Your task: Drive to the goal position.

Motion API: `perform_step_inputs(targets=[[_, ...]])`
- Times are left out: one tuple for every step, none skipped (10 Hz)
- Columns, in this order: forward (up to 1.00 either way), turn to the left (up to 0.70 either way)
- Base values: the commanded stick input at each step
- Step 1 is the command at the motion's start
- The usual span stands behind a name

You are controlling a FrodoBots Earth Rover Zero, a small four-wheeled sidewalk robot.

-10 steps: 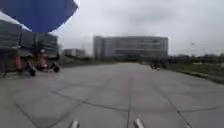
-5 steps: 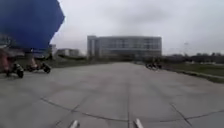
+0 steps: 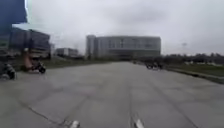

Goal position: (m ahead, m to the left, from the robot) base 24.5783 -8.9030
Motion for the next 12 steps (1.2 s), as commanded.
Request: perform_step_inputs(targets=[[0.00,0.04],[0.00,0.04],[0.00,0.04],[0.00,0.04],[0.00,0.04],[0.00,0.04],[0.00,0.04],[0.00,0.04],[0.00,0.04],[0.00,0.04],[0.00,0.04],[0.00,0.04]])
